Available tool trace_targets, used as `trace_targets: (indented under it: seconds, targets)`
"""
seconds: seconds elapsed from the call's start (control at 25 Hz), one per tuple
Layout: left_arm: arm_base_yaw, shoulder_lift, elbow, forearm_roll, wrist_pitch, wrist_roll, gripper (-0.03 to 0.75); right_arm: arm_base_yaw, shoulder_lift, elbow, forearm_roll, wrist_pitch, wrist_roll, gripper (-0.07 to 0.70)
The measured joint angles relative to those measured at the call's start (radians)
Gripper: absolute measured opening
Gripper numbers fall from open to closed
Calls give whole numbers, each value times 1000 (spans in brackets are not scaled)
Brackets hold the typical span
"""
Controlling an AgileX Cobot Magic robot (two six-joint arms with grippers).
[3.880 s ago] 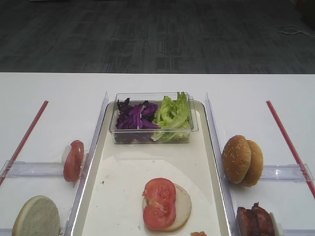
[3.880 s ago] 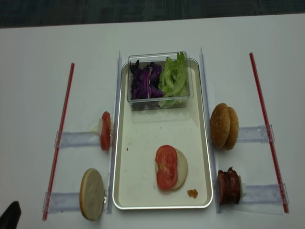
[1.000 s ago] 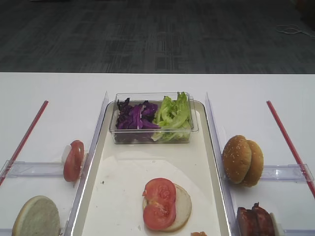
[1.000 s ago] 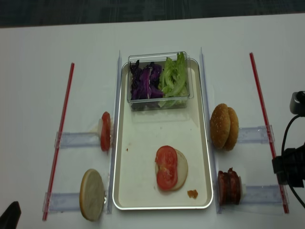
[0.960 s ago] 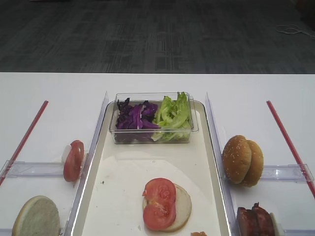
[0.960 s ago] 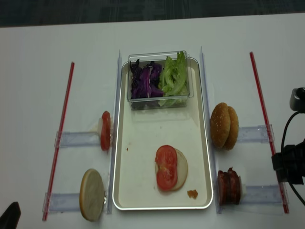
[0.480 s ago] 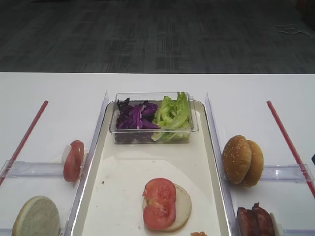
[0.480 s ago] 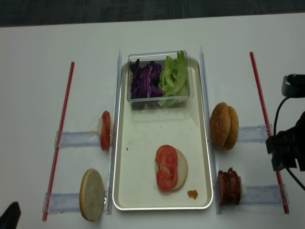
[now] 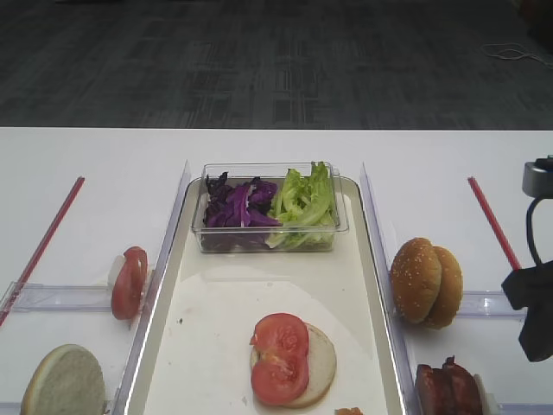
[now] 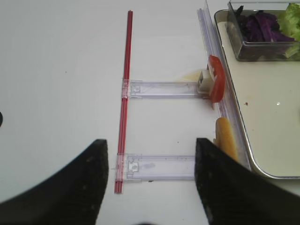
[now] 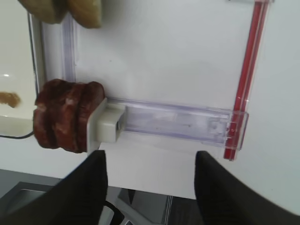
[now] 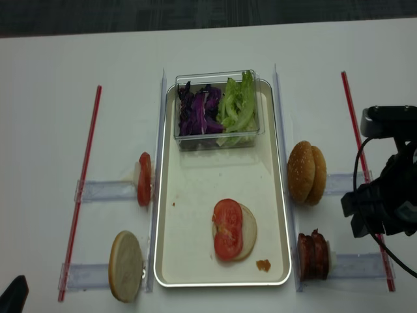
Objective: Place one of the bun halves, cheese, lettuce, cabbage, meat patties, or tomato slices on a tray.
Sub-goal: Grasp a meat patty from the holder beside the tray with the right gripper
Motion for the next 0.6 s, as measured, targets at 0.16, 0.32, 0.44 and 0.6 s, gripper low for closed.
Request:
trace_targets:
  seconds: [0.16, 0.32, 0.44, 0.6]
  targets:
    - [0, 0, 0, 2, 0, 0, 420, 85, 3, 0, 2, -31, 55, 419]
    - [0, 0, 0, 2, 0, 0, 420, 146, 3, 0, 8, -48, 105, 419]
    - [0, 0, 0, 2, 0, 0, 420, 178, 3, 0, 8, -53, 136, 418]
    - [0, 0, 0, 2, 0, -2, 420, 209, 3, 0, 10, -65, 161, 418]
